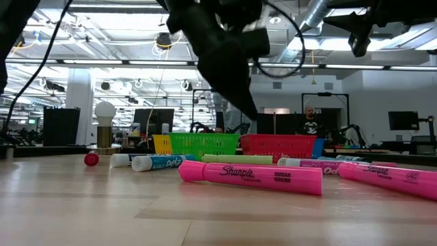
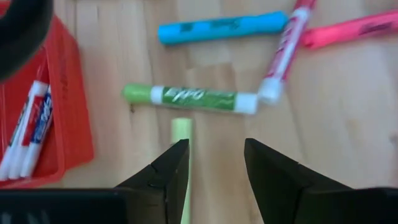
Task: Pick & Place Markers
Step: Put the green sharpie into the yellow bin
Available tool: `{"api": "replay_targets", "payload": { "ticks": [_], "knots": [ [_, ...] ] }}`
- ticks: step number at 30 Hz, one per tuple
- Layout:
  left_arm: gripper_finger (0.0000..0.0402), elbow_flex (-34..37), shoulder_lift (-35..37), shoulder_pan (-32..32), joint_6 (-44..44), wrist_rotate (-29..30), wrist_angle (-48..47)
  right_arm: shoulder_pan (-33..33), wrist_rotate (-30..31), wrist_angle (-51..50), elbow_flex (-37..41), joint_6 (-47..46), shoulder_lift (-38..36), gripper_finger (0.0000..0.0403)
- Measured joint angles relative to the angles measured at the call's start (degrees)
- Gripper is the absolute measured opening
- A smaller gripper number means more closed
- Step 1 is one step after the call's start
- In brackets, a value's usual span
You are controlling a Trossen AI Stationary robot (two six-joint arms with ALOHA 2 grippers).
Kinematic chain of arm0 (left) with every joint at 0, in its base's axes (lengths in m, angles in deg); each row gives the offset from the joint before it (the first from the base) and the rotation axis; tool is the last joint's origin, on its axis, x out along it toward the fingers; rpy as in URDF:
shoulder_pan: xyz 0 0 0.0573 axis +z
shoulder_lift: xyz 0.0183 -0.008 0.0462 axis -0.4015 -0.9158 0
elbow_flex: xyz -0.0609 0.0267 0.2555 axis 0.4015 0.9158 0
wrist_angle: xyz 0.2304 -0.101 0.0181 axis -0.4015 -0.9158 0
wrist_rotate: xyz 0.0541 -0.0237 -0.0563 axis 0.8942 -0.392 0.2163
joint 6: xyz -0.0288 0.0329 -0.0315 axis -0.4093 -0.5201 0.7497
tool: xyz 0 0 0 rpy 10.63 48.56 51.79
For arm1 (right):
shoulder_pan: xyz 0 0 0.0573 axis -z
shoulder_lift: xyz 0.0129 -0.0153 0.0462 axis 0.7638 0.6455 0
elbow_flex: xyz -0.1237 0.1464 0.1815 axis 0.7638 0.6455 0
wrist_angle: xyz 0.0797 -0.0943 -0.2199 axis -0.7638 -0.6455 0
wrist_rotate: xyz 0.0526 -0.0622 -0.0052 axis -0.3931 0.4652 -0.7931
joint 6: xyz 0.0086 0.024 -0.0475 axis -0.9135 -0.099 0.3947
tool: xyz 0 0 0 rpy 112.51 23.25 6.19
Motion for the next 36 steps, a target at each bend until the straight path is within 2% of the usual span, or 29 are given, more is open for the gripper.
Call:
{"api": "replay_targets", "payload": {
  "ticks": [11,36],
  "knots": [
    [0.0158,0.02,-3.41,3.32,-0.18,0.07,0.73,0.0,0.0,0.02,0.0,-0.02,-0.01,0.0111],
    [0.0159,-0.01,-8.76,2.92,-0.36,-0.57,1.13,-0.01,0.01,0.02,0.0,-0.02,0.0,0.0111]
  ]
}}
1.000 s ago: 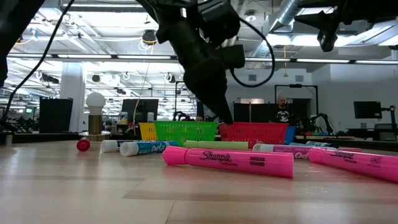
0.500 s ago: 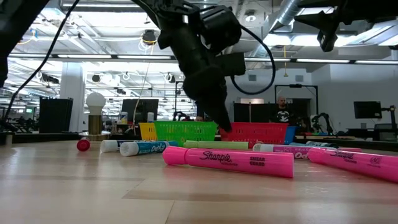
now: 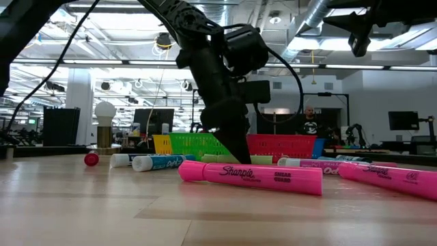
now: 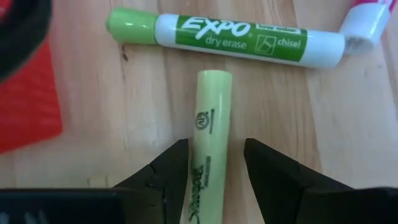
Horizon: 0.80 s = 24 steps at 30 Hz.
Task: Pick & Place Markers
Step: Put the green sharpie into the yellow bin
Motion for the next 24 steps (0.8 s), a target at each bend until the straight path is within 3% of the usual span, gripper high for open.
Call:
{"api": "replay_targets", "payload": {
  "ticks": [6,15,24],
  "knots": [
    [0.0154,-0.26,-0.95,0.0,1.48,-0.08,-0.07,0.0,0.01,0.0,0.0,0.0,-0.01,0.0111],
    [0.007,-0.17,-1.06,-0.23,2.97,-0.25,-0.21,-0.01,0.01,0.0,0.0,0.0,0.0,0.0111],
    [0.0081,0.2,1.65,-0.04,3.28,0.65,-0.84,0.0,-0.01,-0.01,0.0,0.0,0.0,0.0111]
  ]
}}
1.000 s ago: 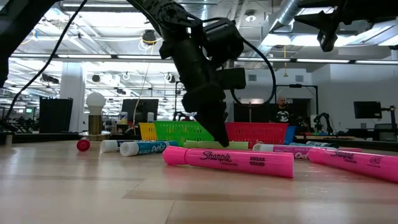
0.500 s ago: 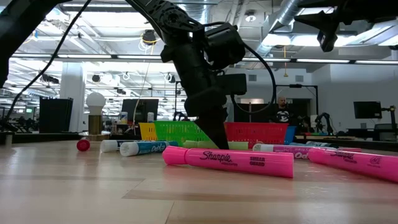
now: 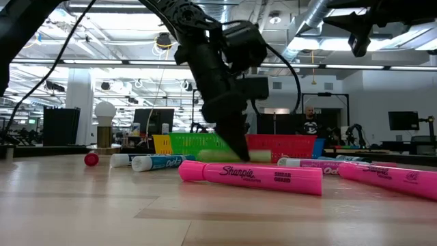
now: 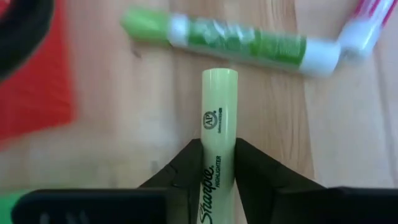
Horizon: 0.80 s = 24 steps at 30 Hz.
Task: Pick & Place Markers
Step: Put the green sharpie into the yellow bin
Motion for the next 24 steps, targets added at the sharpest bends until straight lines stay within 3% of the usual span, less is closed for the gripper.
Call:
{"api": "replay_targets", "payload": {
  "ticks": [13,24],
  "knots": [
    [0.0076,-0.09,18.17,0.07,9.55,-0.56,0.89,0.01,0.02,0.01,0.0,0.02,-0.01,0.0111],
    [0.0076,-0.13,34.58,0.78,13.18,11.36,1.53,0.05,0.04,0.01,0.0,0.02,-0.02,0.0111]
  ]
}}
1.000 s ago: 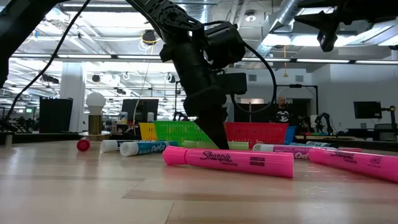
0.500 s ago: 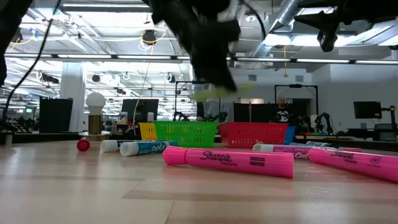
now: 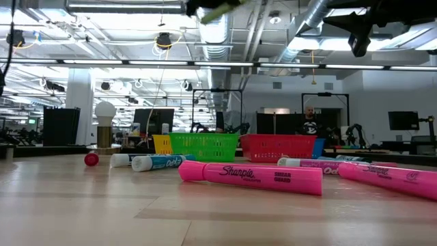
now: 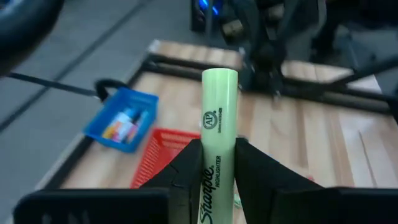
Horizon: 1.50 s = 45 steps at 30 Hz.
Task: Pick & Place Markers
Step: Put the green sharpie into the yellow bin
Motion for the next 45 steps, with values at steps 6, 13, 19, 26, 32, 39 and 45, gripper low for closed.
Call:
{"api": "replay_targets", "payload": {
  "ticks": [6,13,19,26,32,39,45],
  "knots": [
    [0.008,0.0,4.79,0.02,2.99,3.71,0.02,0.0,0.0,0.0,0.0,0.0,0.0,0.0111],
    [0.0081,-0.03,5.05,0.83,-0.79,4.08,-0.57,0.0,-0.01,0.0,0.0,0.0,0.0,0.0111],
    [0.0081,-0.04,4.79,4.8,-9.87,9.67,-6.21,0.0,-0.01,0.0,0.0,0.0,0.02,0.0111],
    [0.0081,-0.04,4.47,13.61,-21.62,12.41,-7.03,0.0,0.0,0.0,0.0,0.0,0.0,0.0111],
    [0.0083,-0.07,3.5,22.35,-27.69,11.2,-7.16,0.0,-0.02,0.0,0.0,0.0,0.01,0.0111],
    [0.0081,-0.07,-0.22,29.92,-32.02,4.41,-6.48,-0.01,0.0,0.0,0.0,0.0,0.02,0.0111],
    [0.0083,-0.07,-6.21,33.26,-35.27,0.9,-6.49,0.0,-0.02,0.0,0.0,0.0,0.0,0.0111]
  ]
}}
